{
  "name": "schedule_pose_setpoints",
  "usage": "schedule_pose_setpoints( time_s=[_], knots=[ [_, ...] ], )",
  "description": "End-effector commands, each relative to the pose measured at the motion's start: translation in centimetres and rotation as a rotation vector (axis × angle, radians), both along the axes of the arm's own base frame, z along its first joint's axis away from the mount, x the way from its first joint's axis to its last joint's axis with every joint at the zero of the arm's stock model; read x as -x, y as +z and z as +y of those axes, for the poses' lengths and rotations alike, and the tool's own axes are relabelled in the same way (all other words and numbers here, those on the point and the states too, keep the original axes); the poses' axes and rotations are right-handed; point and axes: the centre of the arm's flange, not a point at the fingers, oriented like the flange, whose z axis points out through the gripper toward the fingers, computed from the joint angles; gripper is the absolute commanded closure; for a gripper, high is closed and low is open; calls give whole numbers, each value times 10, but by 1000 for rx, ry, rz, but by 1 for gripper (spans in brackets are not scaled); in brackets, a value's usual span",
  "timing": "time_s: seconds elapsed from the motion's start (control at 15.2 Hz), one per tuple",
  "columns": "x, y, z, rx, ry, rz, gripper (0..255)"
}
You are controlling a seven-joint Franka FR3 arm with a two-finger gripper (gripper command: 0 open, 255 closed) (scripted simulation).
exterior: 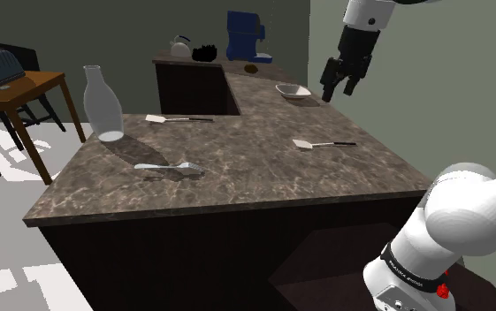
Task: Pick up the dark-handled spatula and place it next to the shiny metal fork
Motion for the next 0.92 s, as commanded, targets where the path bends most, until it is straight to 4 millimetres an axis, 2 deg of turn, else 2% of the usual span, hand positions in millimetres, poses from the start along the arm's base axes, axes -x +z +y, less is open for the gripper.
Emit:
schedule_pose_setpoints(
  time_s=[0.0, 0.4, 0.86],
  knots=[
    [0, 0, 0, 0, 0, 0, 0],
    [3, -47, -65, -2, 241, 37, 0],
    [-12, -103, -140, -4, 522, 81, 0]
  ],
)
